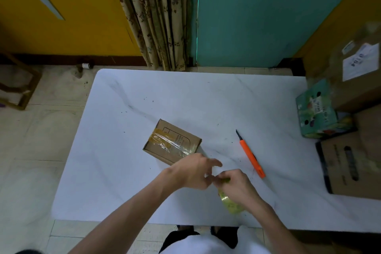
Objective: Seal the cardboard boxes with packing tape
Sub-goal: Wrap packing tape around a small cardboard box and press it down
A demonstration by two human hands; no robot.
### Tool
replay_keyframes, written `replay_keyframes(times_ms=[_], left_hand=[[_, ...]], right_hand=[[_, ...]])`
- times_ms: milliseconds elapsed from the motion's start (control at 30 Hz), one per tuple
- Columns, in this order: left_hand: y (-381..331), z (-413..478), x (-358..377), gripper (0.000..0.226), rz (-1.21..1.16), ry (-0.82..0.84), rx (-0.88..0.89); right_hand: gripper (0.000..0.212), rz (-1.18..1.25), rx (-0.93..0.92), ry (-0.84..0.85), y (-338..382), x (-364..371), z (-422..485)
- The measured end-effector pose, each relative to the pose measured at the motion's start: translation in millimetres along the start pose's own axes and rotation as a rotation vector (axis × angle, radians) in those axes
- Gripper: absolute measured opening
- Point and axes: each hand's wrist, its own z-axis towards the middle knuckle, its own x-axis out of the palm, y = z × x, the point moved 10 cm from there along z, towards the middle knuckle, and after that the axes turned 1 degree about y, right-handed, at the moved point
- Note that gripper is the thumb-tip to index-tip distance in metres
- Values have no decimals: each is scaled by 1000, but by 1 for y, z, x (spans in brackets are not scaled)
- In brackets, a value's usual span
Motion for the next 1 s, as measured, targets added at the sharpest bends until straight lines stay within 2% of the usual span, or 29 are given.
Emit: replay_keyframes(times_ms=[100,233,300,400,467,600,700,800,900,1000], left_hand=[[2,1,2,44,-123,3,-11],[14,-1,-1,34,-288,-87,-85],[14,-1,-5,31,-299,-132,-83],[10,-1,-7,31,-283,-147,-57],[7,-1,-8,31,-243,-152,-45],[5,-1,-7,33,-208,-155,-52],[4,1,-2,30,-216,-126,-68],[1,-2,-2,24,-232,-138,-68],[14,-6,-8,21,-254,-184,-117],[20,-10,-13,21,-261,-198,-90]], right_hand=[[18,-69,-28,-92,1,-11,2],[13,95,4,-154,-4,-14,9],[8,216,34,-160,-11,-10,16],[15,292,27,-150,-12,-6,19],[10,216,-9,-157,-12,-5,20],[14,-57,-68,-139,-1,1,16],[31,-143,-50,-93,-2,9,13],[17,-69,-72,-78,-8,10,13],[22,146,-137,8,-13,12,12],[8,252,-153,55,-18,13,8]])
